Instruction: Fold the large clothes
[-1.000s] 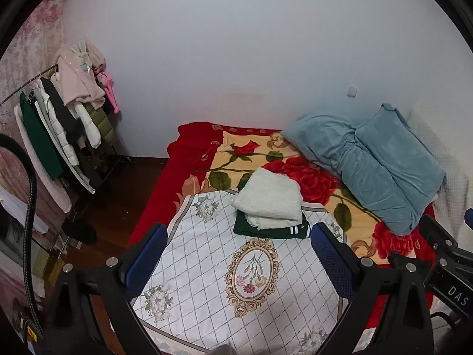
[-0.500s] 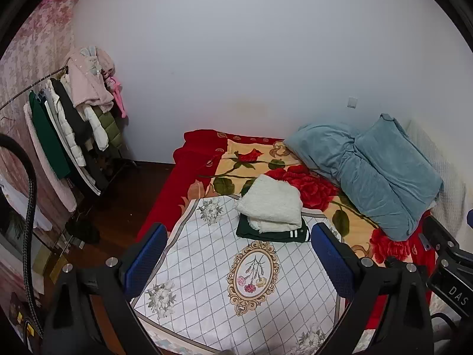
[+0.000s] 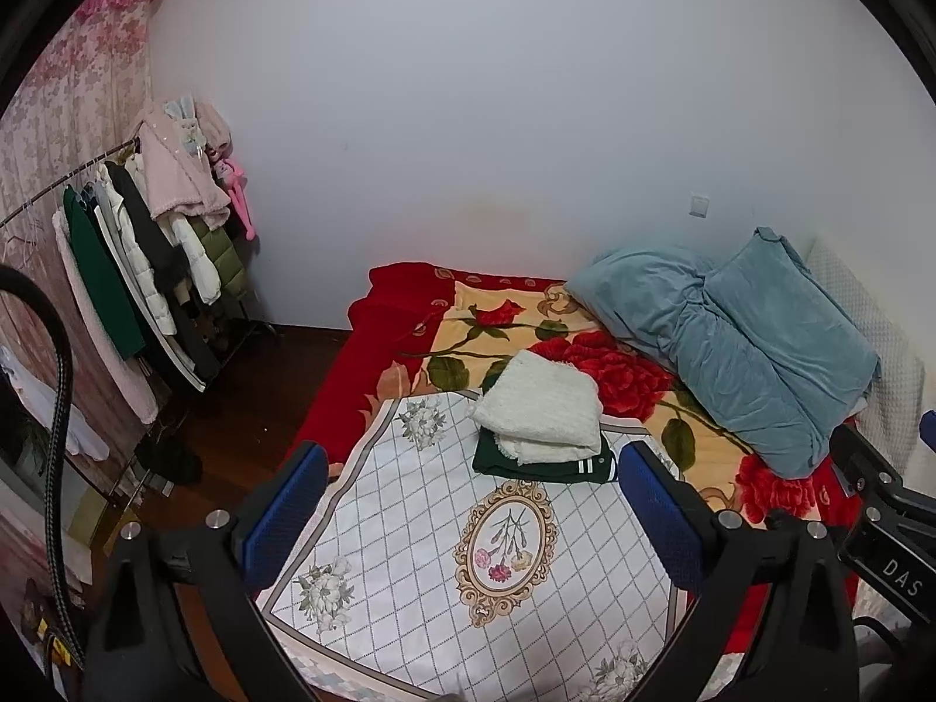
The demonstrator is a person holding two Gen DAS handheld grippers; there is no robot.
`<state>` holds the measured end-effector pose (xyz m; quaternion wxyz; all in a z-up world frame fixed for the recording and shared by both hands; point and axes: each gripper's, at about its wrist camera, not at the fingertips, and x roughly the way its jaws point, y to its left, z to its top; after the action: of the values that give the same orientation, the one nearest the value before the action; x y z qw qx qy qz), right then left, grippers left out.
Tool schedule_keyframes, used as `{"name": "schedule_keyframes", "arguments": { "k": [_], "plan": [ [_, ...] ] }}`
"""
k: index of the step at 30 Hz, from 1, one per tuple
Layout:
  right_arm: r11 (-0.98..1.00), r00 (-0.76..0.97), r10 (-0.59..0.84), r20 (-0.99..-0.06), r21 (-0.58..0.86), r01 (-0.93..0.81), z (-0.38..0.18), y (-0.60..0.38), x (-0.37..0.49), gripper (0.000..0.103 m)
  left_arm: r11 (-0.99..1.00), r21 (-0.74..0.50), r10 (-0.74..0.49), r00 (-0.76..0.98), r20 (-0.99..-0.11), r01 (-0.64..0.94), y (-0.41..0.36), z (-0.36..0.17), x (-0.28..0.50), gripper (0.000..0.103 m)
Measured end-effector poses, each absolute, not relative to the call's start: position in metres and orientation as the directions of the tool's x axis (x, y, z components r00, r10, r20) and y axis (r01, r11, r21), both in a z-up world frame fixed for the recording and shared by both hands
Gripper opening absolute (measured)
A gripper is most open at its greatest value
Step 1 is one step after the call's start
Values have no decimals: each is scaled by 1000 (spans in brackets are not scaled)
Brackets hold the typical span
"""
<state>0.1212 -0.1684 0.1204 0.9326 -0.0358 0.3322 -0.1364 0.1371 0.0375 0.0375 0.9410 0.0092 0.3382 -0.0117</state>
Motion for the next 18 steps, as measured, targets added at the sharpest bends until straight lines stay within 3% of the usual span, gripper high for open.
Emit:
{"name": "schedule_keyframes", "arguments": {
  "k": [18],
  "plan": [
    [964, 749, -265, -607, -146, 223, 117, -174, 125, 103, 999, 1, -30, 773, -634, 39, 30, 41, 144, 102]
  ]
}}
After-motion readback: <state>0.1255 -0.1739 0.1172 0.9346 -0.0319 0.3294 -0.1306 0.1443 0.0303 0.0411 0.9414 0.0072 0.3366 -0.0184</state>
